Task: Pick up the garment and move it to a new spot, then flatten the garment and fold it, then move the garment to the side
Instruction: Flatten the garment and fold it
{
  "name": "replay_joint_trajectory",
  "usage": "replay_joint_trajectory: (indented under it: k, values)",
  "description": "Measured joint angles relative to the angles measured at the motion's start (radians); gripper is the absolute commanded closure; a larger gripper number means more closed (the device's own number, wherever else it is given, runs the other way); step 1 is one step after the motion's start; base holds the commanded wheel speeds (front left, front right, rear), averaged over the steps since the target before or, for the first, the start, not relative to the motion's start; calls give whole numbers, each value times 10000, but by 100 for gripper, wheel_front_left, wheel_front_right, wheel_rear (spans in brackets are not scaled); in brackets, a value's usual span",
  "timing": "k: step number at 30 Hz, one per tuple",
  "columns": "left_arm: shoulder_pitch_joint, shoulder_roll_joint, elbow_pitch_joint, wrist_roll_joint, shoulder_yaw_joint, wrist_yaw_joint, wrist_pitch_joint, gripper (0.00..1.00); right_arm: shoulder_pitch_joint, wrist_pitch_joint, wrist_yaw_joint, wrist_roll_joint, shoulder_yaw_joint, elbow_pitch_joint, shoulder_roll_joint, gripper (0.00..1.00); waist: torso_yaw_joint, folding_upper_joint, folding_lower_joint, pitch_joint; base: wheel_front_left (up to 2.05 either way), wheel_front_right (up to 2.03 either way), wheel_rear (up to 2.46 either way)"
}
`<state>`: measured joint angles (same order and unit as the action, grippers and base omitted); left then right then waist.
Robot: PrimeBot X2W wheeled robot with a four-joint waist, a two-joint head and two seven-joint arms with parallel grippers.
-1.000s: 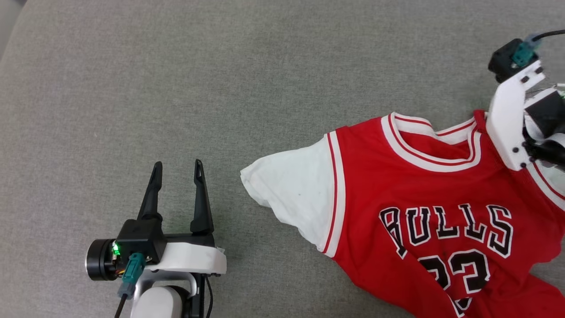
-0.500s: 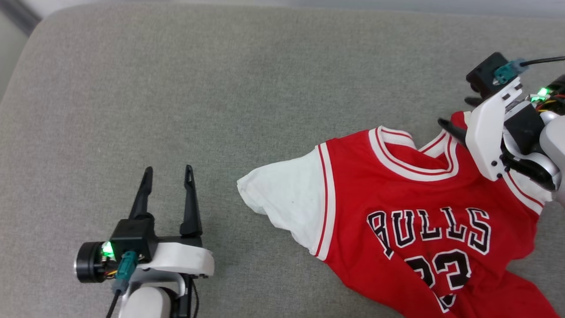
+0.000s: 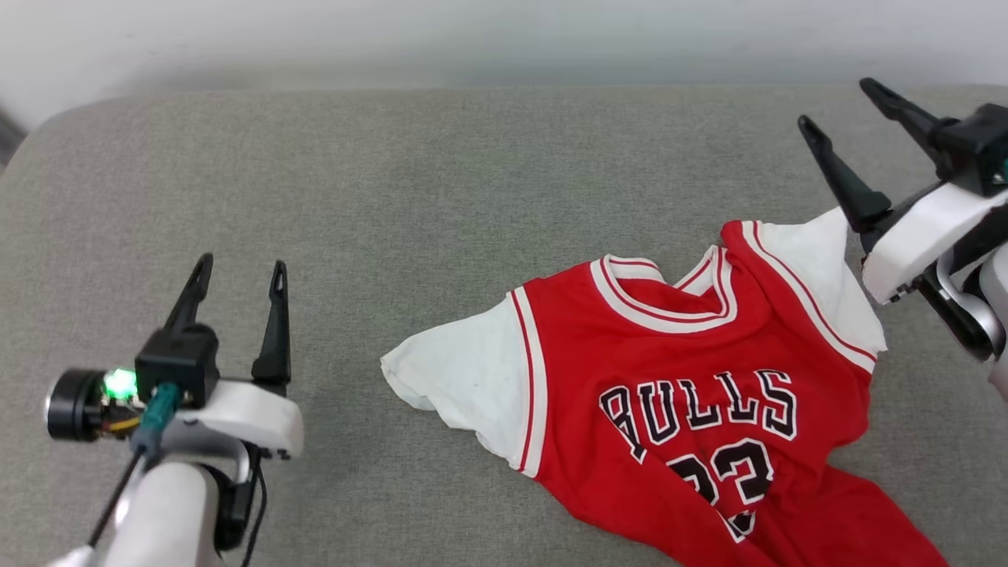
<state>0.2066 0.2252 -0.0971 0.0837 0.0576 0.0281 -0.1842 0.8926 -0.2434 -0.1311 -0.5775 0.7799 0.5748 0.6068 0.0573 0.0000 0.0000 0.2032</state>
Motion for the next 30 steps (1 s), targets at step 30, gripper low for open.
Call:
replay_joint_trajectory:
  k: [30]
  values:
    - [5263,4763,782,5497,6270,-1570,9471,0,-7333,-199,0,5014,-7053,-6261,-3618,0,-735,0,0,539,0,0,0]
